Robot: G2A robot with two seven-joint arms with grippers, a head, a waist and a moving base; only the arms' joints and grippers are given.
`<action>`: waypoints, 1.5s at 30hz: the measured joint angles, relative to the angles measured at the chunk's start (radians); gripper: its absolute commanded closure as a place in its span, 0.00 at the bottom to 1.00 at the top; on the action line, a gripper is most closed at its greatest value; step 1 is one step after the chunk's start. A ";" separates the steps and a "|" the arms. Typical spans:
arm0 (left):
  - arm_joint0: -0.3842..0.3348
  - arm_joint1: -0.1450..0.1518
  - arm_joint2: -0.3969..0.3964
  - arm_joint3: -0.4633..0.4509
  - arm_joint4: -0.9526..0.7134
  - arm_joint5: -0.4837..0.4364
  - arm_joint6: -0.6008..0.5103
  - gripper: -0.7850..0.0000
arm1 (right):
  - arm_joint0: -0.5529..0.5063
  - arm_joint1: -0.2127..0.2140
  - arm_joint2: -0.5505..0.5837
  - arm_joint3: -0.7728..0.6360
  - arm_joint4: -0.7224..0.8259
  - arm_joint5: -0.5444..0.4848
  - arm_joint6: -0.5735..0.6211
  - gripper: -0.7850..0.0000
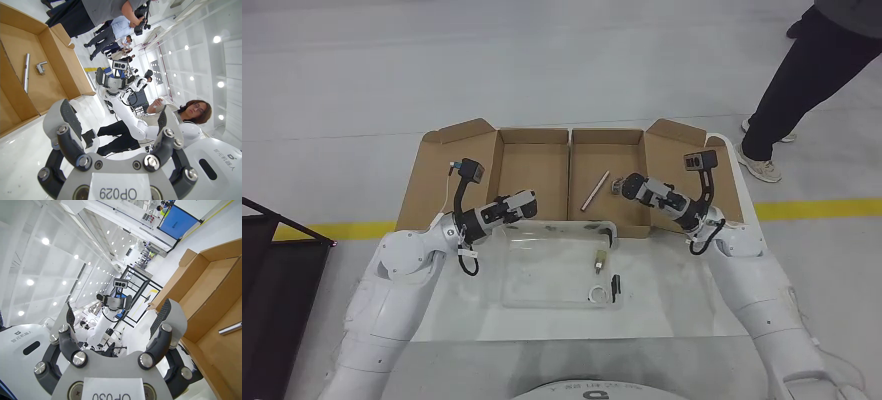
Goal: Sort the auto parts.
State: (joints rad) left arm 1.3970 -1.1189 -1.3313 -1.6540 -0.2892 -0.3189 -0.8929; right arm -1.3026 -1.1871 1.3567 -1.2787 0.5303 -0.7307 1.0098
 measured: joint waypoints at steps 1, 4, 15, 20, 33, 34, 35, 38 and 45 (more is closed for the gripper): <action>0.000 0.000 0.000 0.000 0.000 0.000 0.000 0.00 | 0.000 0.000 0.000 0.000 0.000 0.000 0.000 0.00; 0.000 0.000 0.000 0.000 0.000 0.000 0.000 0.00 | 0.000 0.000 0.000 0.000 0.000 0.000 0.000 0.00; 0.004 0.006 -0.023 -0.067 0.067 -0.064 0.046 0.00 | 0.000 0.000 0.000 0.000 0.000 0.000 0.000 0.00; 0.095 0.012 -0.020 -0.286 0.590 -0.252 0.242 0.00 | 0.000 0.000 0.000 0.000 0.000 0.000 0.000 0.00; 0.171 0.006 0.051 -0.334 0.987 -0.306 0.424 0.00 | 0.000 0.000 0.000 0.000 0.000 0.000 0.000 0.00; 0.171 0.006 0.051 -0.334 0.987 -0.306 0.424 0.00 | 0.000 0.000 0.000 0.000 0.000 0.000 0.000 0.00; 0.171 0.006 0.051 -0.334 0.988 -0.306 0.423 0.00 | 0.000 0.000 0.000 0.000 0.000 0.000 0.000 0.00; 0.159 0.008 0.074 -0.387 1.060 -0.311 0.387 0.00 | 0.000 0.000 0.000 0.000 0.000 0.000 0.000 0.00; 0.096 0.002 0.207 -0.468 1.431 -0.255 0.308 0.00 | 0.000 0.000 0.000 0.000 0.000 0.000 0.000 0.00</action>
State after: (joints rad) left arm 1.4932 -1.1170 -1.1243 -2.1216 1.1420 -0.5741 -0.5850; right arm -1.3026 -1.1871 1.3567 -1.2787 0.5303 -0.7307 1.0099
